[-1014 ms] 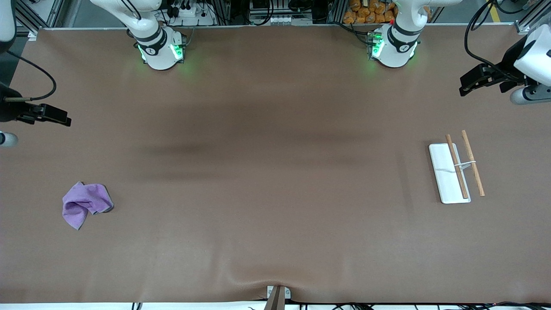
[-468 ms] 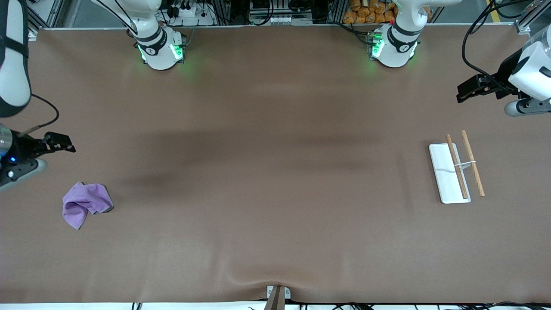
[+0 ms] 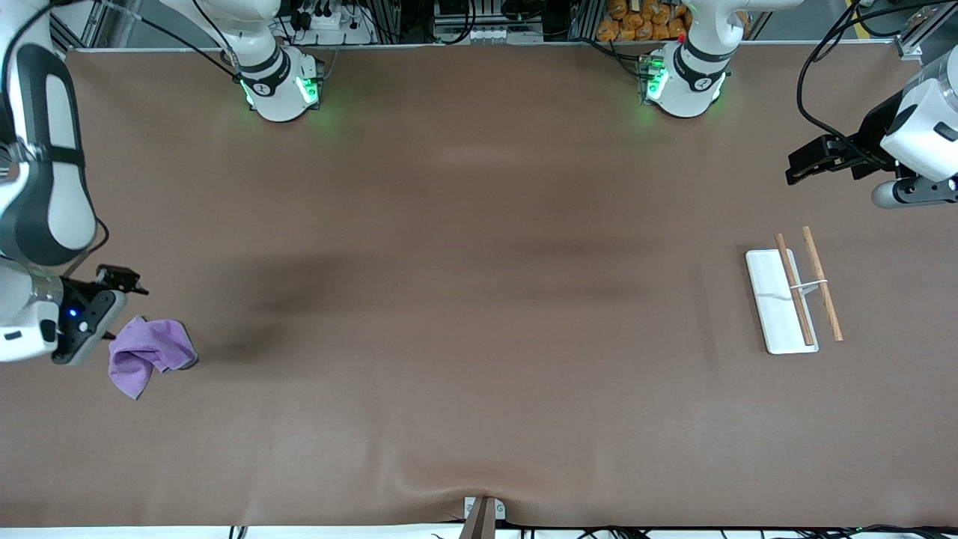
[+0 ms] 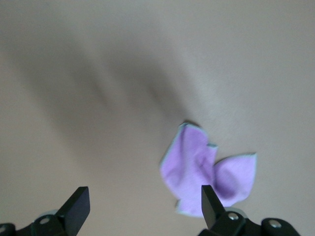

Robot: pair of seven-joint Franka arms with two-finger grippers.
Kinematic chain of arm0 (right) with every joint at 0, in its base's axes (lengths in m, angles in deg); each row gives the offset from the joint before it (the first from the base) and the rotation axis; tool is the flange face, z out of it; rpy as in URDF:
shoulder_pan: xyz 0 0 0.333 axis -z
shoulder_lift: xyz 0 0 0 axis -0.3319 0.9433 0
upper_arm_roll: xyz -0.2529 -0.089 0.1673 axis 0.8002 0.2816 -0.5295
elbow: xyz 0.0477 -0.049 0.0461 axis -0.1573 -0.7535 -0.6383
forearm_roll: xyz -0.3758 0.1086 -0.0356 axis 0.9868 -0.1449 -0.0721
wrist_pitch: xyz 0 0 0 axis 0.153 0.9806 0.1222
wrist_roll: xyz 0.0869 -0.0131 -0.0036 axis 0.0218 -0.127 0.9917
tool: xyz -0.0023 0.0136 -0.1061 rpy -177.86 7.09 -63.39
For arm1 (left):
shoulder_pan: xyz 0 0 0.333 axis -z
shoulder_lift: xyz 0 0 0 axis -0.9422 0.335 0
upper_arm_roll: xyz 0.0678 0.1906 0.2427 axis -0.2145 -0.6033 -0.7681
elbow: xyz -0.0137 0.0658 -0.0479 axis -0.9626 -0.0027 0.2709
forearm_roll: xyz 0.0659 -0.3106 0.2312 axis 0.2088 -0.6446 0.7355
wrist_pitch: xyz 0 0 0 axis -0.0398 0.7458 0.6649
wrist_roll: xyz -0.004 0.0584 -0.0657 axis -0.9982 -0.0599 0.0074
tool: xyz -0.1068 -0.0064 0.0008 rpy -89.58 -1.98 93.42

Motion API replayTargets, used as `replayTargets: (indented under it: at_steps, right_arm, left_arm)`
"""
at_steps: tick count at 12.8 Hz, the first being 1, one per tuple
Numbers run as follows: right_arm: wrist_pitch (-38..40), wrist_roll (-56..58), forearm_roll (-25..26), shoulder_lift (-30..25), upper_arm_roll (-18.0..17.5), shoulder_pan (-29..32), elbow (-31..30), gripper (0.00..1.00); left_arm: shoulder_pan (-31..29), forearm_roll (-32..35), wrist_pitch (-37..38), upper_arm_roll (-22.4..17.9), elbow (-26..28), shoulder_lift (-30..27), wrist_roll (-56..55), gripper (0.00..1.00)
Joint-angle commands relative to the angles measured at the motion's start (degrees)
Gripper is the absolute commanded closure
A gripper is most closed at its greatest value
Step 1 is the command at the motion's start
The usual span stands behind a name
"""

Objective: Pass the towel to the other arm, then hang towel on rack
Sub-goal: 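Close the right gripper on the purple towel's corner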

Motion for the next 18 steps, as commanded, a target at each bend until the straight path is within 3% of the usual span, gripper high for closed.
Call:
replayTargets:
  at_steps: [1,5,8,14,15,16,18]
  right_arm:
    - [-5.47,8.94,-0.20,4.73,-1.01,3.41,1.44,0.00]
    - [-14.27,14.75,-0.28,8.69,-1.10,4.20,1.36,0.00]
    - [-15.69,19.33,-4.49,10.53,-1.10,5.34,0.75,0.00]
    - [-23.06,27.66,-6.86,11.94,-1.27,8.33,-4.26,0.00]
    - [-23.68,30.73,-9.31,12.30,-1.18,8.51,-4.36,0.04]
    - [-24.21,33.20,-9.95,12.65,-1.18,8.68,-4.36,0.18]
    - [-24.04,33.93,-9.95,12.65,-1.10,8.42,-4.36,0.72]
  left_arm:
    - [-0.27,-1.02,-0.77,0.08,0.59,-0.07,-0.15,0.00]
    - [0.35,-1.37,-0.86,0.17,0.77,-0.07,-0.24,0.00]
    - [0.61,-3.65,-1.21,0.43,0.68,-0.07,-1.02,0.00]
    - [0.79,-3.92,-2.00,1.14,0.77,0.54,-1.03,0.00]
    - [0.70,-4.01,-2.26,1.23,0.51,0.54,-1.03,0.00]
    - [0.70,-4.01,-2.96,1.23,0.59,0.54,-1.03,0.00]
    - [0.88,-4.01,-4.02,1.23,0.68,0.89,-1.03,0.00]
